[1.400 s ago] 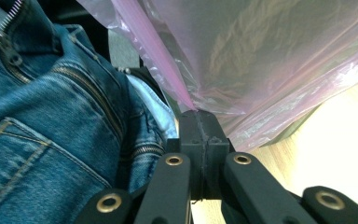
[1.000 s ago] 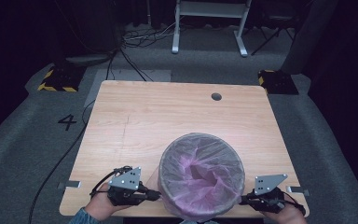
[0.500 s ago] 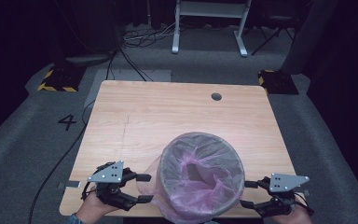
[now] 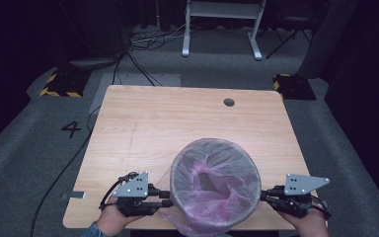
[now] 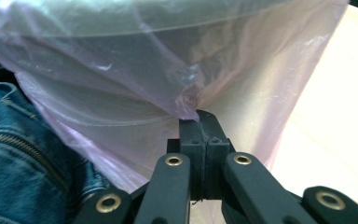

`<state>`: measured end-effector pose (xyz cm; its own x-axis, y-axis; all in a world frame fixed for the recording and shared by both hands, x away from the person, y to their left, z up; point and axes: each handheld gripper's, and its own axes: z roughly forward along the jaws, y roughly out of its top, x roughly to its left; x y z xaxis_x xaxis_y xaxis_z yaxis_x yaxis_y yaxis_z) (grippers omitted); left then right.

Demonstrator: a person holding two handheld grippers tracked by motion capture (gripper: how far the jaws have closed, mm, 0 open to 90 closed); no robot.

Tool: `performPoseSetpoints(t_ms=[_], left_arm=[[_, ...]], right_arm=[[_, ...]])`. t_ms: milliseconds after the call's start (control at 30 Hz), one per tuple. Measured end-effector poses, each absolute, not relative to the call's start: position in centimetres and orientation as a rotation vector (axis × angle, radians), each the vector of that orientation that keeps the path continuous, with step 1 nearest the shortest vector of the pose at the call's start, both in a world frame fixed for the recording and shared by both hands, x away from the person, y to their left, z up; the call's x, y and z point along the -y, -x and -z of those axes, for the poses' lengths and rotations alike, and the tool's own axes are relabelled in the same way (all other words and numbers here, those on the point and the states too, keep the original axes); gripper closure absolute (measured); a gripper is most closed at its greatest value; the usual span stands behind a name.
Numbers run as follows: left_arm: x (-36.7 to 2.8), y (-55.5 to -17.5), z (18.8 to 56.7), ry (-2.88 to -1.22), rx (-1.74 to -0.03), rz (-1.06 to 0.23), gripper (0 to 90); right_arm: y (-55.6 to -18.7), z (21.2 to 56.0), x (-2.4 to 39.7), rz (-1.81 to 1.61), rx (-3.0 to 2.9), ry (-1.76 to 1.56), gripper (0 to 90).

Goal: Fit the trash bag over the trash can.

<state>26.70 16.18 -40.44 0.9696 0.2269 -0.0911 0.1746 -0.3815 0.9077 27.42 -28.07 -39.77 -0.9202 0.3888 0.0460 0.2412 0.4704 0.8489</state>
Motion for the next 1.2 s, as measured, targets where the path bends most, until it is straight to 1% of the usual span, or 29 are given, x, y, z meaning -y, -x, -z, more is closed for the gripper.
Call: performPoseSetpoints(t_ms=[33,67,233,400,600,833,933,967,1000,1033,1067,1100,1133,1167,1200], left_arm=[[-16.3,-26.7,40.4,-1.966,-0.297,-0.076,88.5],[-16.3,-26.8,40.4,-1.965,-0.313,-0.095,89.5],[-16.9,-28.2,41.0,-1.947,-0.403,-0.112,89.8],[-16.8,-29.8,42.2,-1.956,-0.48,-0.114,89.8],[-16.2,-31.5,44.3,-2.069,-0.576,-0.136,89.9],[-17.5,-31.0,46.4,-2.109,-0.63,-0.083,89.8],[-17.6,-30.1,46.4,-2.11,-0.578,-0.052,89.7],[-17.7,-29.7,46.1,-2.109,-0.571,-0.051,89.0],[-17.8,-29.4,45.8,-2.091,-0.558,-0.036,83.6],[-18.0,-29.3,45.4,-2.049,-0.54,-0.004,74.9],[-18.2,-29.1,45.0,-2.004,-0.531,-0.016,62.5],[-18.2,-29.0,44.6,-1.971,-0.527,-0.044,50.4],[-18.2,-29.0,44.1,-1.947,-0.526,-0.058,41.1],[-18.1,-29.1,43.8,-1.928,-0.517,-0.063,35.4],[-17.9,-29.2,43.4,-1.916,-0.502,-0.075,32.1]], right_arm=[[-27.7,39.8,28.2,-1.442,-2.56,-0.568,90.0],[-28.0,39.9,28.3,-1.441,-2.556,-0.584,90.0],[-29.2,40.9,29.2,-1.408,-2.536,-0.678,90.0],[-30.9,43.4,29.4,-1.364,-2.565,-0.782,90.0],[-32.2,46.2,28.9,-1.232,-2.645,-0.86,90.0],[-31.2,47.5,29.6,-1.17,-2.655,-0.911,90.0],[-30.6,47.8,30.1,-1.152,-2.674,-0.931,90.0],[-30.4,47.7,30.2,-1.143,-2.682,-0.933,90.0],[-30.2,47.5,30.4,-1.145,-2.691,-0.928,88.6],[-29.9,47.2,30.6,-1.168,-2.69,-0.922,78.6],[-29.7,46.8,30.8,-1.211,-2.676,-0.916,64.8],[-29.5,46.3,30.9,-1.26,-2.66,-0.895,48.9],[-29.2,45.8,30.9,-1.304,-2.629,-0.854,38.4],[-29.0,45.2,30.8,-1.336,-2.601,-0.802,33.5],[-28.7,44.5,30.6,-1.371,-2.588,-0.754,31.9]])
